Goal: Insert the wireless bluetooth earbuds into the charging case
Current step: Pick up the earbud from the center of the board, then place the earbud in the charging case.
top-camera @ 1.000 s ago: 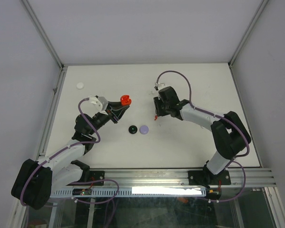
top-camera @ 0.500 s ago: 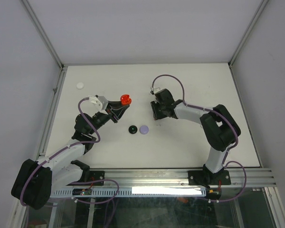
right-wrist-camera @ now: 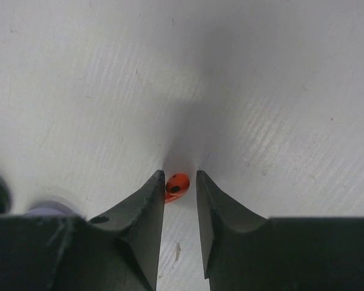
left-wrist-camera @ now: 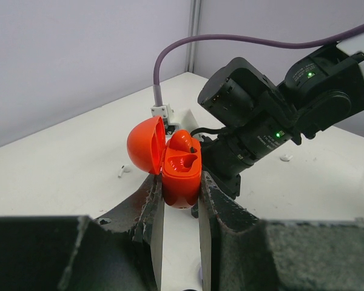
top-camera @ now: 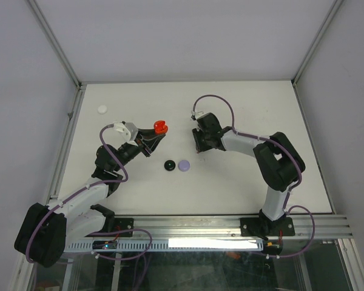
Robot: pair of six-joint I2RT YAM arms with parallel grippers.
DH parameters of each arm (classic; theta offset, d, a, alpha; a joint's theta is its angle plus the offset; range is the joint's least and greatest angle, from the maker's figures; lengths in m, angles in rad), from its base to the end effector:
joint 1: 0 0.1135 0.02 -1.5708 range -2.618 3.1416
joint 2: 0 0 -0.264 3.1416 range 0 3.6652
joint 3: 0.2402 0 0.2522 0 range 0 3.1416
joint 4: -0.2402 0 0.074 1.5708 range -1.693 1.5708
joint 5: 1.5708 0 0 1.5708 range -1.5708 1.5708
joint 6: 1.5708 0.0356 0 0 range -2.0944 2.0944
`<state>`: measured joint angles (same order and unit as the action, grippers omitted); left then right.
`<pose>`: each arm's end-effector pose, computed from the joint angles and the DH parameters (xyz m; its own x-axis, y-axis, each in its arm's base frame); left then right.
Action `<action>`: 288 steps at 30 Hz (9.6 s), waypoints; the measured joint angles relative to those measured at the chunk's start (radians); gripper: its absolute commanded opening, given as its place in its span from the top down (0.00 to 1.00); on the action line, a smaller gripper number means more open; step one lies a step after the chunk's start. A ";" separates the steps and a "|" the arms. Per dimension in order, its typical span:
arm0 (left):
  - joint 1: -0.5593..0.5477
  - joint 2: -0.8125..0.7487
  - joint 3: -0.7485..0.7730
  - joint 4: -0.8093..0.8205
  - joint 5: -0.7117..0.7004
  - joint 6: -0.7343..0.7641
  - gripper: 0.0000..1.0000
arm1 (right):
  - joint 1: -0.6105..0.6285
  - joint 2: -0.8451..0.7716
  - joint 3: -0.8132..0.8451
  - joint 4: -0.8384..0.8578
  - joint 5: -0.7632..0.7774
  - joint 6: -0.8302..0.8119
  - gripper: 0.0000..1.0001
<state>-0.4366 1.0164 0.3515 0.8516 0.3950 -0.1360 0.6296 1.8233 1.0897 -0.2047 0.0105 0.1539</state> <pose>0.1898 -0.1037 0.2539 0.0673 -0.1695 -0.9832 0.7490 0.6596 -0.0624 0.3016 0.2192 0.1613 -0.7337 -0.3448 -0.5855 -0.4769 0.8751 0.0822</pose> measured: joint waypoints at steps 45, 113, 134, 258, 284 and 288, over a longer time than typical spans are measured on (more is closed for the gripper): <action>0.000 0.058 0.022 0.004 0.214 -0.009 1.00 | 0.352 -0.630 0.006 0.059 0.220 -0.423 0.83; 0.000 0.059 0.028 0.053 0.270 -0.060 1.00 | 0.547 -0.502 -0.049 0.380 0.326 -0.787 0.85; 0.000 0.059 0.028 0.043 0.253 -0.092 1.00 | 0.548 -0.519 -0.058 0.356 0.295 -0.768 0.83; 0.000 0.063 0.028 0.070 0.237 -0.084 1.00 | 0.415 -0.551 0.058 0.061 0.189 -0.417 0.35; 0.000 0.064 0.028 0.068 0.262 -0.084 1.00 | 0.415 -0.509 0.111 0.063 0.180 -0.353 0.29; 0.000 0.064 0.028 0.065 0.262 -0.083 1.00 | 0.390 -0.509 0.145 0.018 0.134 -0.342 0.22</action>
<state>-0.4370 1.0801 0.3794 0.9165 0.6575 -0.2192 1.0199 1.3140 1.2343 -0.1867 0.1444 -0.1879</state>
